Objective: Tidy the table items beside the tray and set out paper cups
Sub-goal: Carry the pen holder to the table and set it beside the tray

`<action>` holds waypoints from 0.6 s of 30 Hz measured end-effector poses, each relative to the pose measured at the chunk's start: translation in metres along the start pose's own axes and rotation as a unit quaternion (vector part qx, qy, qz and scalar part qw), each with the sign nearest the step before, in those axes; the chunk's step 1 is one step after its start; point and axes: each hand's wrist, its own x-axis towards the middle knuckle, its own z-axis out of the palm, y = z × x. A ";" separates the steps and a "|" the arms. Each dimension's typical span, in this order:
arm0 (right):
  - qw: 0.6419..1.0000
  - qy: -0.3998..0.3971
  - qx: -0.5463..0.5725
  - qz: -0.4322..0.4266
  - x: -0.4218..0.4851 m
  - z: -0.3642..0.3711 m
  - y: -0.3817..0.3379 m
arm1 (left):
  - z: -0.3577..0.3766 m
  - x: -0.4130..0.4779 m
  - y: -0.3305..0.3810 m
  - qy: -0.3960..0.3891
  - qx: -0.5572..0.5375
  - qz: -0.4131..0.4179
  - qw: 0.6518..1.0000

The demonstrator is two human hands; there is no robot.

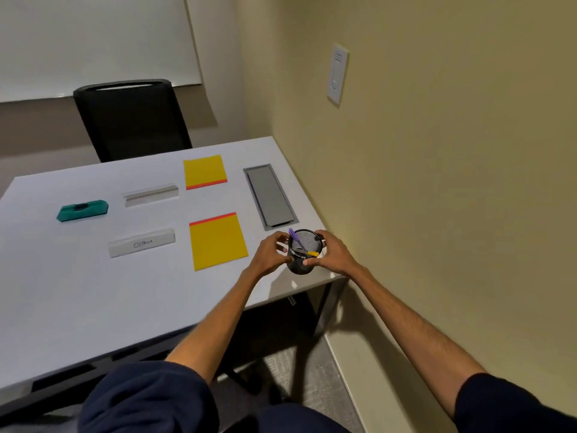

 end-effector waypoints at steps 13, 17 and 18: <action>0.999 -0.015 -0.026 -0.024 0.089 -0.010 -0.027 | -0.037 0.074 -0.020 0.018 -0.059 0.009 0.998; 0.998 -0.027 -0.043 -0.023 0.103 -0.008 -0.031 | -0.038 0.077 -0.030 0.039 -0.091 0.001 0.995; 0.998 -0.028 -0.048 -0.025 0.106 -0.006 -0.032 | -0.039 0.078 -0.033 0.043 -0.097 0.000 0.994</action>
